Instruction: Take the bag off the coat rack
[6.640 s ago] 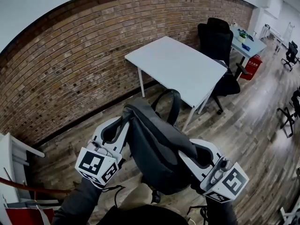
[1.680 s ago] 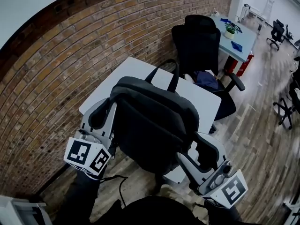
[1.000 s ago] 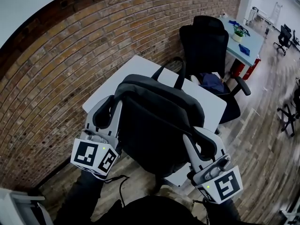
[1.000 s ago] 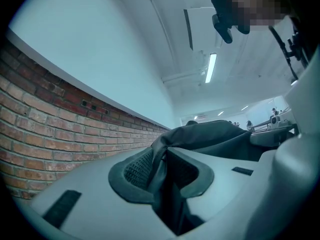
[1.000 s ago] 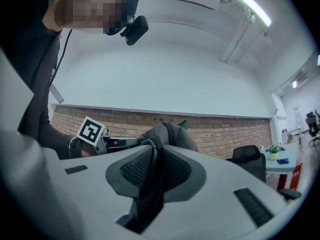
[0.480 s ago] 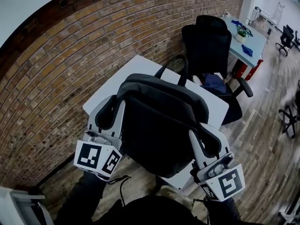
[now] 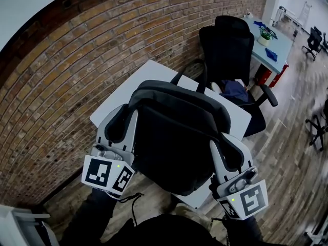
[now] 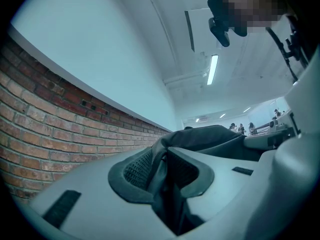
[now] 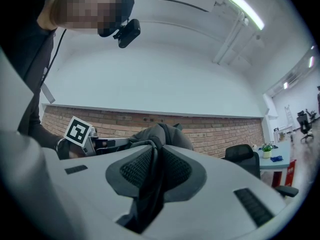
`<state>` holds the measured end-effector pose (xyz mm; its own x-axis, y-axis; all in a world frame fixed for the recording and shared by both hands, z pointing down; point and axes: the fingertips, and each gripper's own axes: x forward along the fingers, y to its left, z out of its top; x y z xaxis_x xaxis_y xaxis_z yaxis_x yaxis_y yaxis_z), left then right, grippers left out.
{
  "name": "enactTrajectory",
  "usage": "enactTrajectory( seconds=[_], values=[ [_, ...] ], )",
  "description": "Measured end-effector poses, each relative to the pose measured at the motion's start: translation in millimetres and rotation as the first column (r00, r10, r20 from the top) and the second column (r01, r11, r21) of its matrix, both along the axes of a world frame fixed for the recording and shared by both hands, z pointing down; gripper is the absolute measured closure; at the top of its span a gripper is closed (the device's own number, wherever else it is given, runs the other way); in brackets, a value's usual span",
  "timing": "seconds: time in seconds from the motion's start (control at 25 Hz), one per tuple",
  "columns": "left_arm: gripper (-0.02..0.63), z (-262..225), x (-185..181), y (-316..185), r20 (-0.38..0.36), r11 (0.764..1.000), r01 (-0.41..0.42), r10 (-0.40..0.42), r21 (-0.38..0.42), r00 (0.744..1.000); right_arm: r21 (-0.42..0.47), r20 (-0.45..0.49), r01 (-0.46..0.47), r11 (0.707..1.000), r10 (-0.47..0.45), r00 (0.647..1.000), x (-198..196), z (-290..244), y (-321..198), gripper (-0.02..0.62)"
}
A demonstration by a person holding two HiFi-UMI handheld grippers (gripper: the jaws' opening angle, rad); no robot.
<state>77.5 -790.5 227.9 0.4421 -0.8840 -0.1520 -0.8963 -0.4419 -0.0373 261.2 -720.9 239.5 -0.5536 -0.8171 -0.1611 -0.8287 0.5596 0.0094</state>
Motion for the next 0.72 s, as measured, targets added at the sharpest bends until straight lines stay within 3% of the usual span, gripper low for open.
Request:
enactTrajectory(
  seconds=[0.72],
  values=[
    [0.520,-0.6,25.3,-29.9,0.009,1.000,-0.011,0.011,-0.004,1.000,-0.029,0.022,-0.033,0.999,0.034,0.999,25.6,3.5,-32.9,0.532]
  ],
)
